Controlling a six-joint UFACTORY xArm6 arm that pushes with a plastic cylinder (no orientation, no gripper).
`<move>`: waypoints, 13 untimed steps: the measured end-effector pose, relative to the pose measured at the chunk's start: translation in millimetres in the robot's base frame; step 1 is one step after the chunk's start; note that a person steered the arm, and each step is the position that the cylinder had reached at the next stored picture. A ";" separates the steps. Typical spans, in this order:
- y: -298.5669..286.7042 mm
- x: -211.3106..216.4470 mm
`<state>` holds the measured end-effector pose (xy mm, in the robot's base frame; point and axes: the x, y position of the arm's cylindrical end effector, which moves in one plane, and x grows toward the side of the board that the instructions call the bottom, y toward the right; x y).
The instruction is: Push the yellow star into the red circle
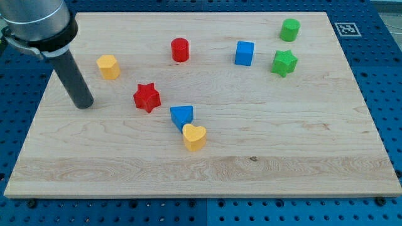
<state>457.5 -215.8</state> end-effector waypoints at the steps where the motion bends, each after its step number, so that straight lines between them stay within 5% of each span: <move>1: 2.6 10.0; 6: -25.2 -94.7; 10: -2.8 -45.8; 13: -43.3 -88.9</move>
<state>368.7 -259.1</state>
